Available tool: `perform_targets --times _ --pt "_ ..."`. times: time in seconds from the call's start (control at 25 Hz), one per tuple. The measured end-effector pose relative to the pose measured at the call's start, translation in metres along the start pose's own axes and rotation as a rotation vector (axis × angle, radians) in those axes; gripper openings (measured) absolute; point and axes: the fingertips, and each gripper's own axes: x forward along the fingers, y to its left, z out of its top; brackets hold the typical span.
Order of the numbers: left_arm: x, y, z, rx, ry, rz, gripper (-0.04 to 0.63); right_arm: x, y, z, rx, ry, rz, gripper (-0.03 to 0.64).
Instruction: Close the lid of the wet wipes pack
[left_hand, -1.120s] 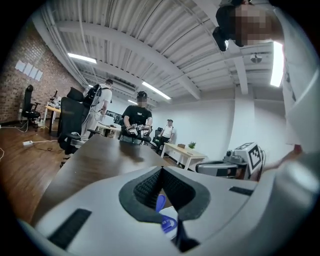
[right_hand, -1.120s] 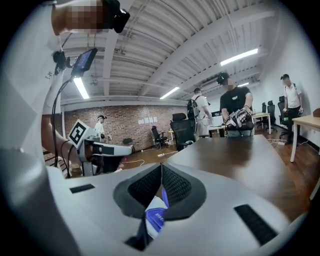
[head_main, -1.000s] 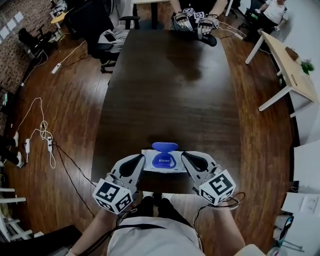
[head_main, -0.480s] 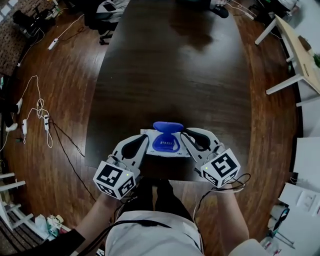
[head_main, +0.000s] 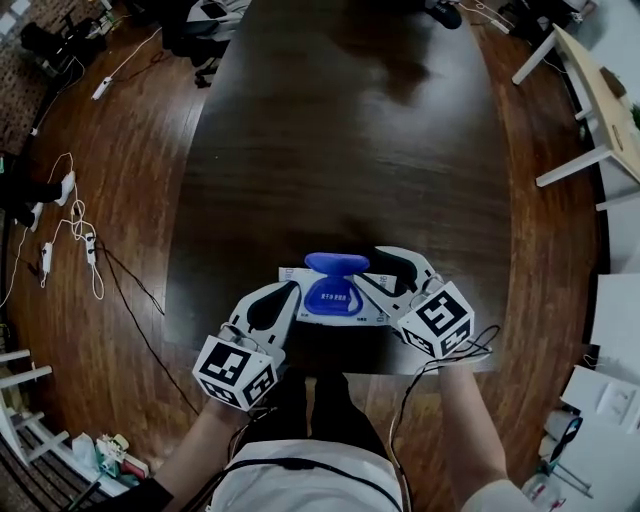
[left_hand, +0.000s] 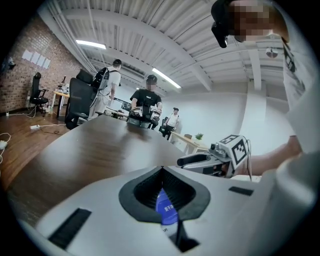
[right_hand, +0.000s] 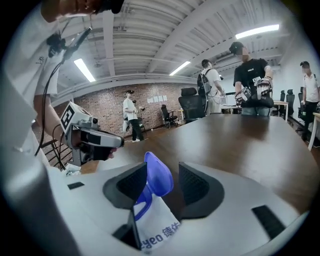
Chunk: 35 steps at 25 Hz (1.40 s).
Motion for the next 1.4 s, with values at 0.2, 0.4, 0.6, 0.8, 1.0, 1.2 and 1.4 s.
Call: perform_targets --times 0.2,0.4,0.6,0.8,1.0,1.2,1.4 --pt "-0.002 -0.003 -0.002 -0.007 -0.001 0.006 0.002 0.014 0.004 -0.011 0.011 0.041 0.053 0.206" --pt "-0.003 -0.003 -0.003 -0.01 -0.002 0.012 0.002 0.016 0.012 -0.014 0.001 0.063 0.088 0.204" --pt "-0.008 0.001 -0.003 -0.011 -0.009 0.018 0.002 0.01 0.028 -0.011 -0.008 0.065 0.12 0.205" --pt "-0.01 -0.001 -0.004 -0.008 -0.015 0.007 0.002 0.006 0.043 -0.018 0.0 0.075 0.128 0.204" --pt "-0.011 -0.007 -0.007 -0.012 -0.012 -0.002 0.002 0.002 0.057 -0.02 0.021 0.066 0.14 0.204" --pt "-0.011 -0.011 -0.007 -0.014 -0.014 -0.007 0.002 0.001 0.066 -0.026 0.037 0.077 0.157 0.204" --pt "-0.013 -0.013 -0.012 -0.011 -0.006 -0.006 0.002 0.001 0.077 -0.037 0.045 0.104 0.171 0.204"
